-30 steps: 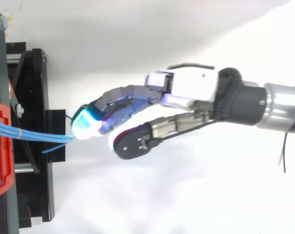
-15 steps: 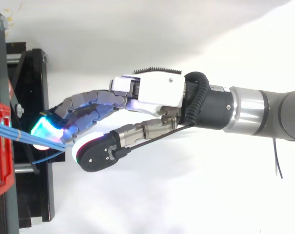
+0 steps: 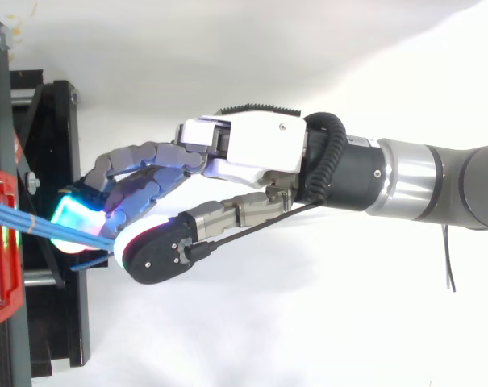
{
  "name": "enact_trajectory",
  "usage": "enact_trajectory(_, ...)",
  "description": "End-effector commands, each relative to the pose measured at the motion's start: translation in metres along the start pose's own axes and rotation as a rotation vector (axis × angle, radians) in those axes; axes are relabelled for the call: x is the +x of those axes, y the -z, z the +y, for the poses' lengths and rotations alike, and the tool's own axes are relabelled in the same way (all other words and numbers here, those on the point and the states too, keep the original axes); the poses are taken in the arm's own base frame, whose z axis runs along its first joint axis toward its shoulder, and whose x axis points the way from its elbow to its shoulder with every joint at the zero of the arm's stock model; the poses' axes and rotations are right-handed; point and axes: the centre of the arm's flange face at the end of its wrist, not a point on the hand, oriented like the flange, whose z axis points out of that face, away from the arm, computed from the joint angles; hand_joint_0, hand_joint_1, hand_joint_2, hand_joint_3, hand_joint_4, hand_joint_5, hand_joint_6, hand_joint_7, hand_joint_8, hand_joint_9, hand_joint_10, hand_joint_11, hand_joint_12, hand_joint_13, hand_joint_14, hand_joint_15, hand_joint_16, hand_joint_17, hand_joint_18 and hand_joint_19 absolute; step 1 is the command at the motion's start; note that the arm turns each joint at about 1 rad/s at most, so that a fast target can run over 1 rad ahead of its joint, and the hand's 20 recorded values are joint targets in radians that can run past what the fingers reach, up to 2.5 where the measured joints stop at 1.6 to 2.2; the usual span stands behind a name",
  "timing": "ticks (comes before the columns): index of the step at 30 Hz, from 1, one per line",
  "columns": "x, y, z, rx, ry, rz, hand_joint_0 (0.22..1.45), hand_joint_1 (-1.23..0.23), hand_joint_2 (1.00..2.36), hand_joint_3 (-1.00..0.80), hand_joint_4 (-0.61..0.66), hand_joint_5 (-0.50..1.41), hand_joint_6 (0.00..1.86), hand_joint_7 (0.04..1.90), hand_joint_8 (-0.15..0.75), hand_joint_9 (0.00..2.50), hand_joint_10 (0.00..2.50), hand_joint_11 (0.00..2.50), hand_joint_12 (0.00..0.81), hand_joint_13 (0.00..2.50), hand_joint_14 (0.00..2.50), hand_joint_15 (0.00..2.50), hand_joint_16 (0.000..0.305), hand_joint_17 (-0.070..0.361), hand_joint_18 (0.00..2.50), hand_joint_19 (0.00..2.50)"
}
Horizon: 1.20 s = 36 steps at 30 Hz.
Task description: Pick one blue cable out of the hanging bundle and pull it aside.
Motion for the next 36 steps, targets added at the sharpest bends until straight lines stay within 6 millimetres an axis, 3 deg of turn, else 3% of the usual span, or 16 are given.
enact_trajectory(1,0.000,-0.001,0.002,-0.008,-0.009,-0.001,0.58,-0.53,1.00,-0.47,0.35,-0.10,0.50,0.96,0.338,0.82,0.00,0.10,0.348,0.58,0.01,0.20,0.046,0.104,0.41,0.32)
enact_trajectory(21,0.005,-0.027,0.040,-0.004,-0.046,0.022,0.59,-0.59,1.00,-0.47,0.31,-0.08,0.50,1.11,0.350,0.90,0.01,0.16,0.348,0.65,0.01,0.24,0.044,0.100,0.48,0.36)
enact_trajectory(27,0.005,-0.026,0.039,0.012,-0.042,0.024,0.61,-0.68,1.01,-0.36,0.18,-0.07,0.51,1.34,0.347,0.90,0.01,0.21,0.350,0.67,0.01,0.26,0.044,0.098,0.50,0.38)
enact_trajectory(30,0.005,-0.026,0.039,0.012,-0.048,0.024,0.61,-0.70,1.01,-0.31,0.17,-0.10,0.58,1.24,0.348,0.89,0.01,0.24,0.352,0.67,0.01,0.28,0.044,0.099,0.51,0.40)
enact_trajectory(32,0.005,-0.026,0.039,0.014,-0.057,0.024,0.61,-0.74,1.02,-0.25,0.16,-0.14,0.71,1.00,0.348,0.88,0.01,0.29,0.354,0.67,0.01,0.29,0.044,0.099,0.51,0.40)
enact_trajectory(36,0.004,-0.023,0.051,0.033,-0.070,0.026,0.62,-0.78,1.02,-0.17,0.14,-0.18,0.82,0.85,0.342,0.86,0.01,0.34,0.356,0.68,0.01,0.30,0.044,0.099,0.53,0.41)
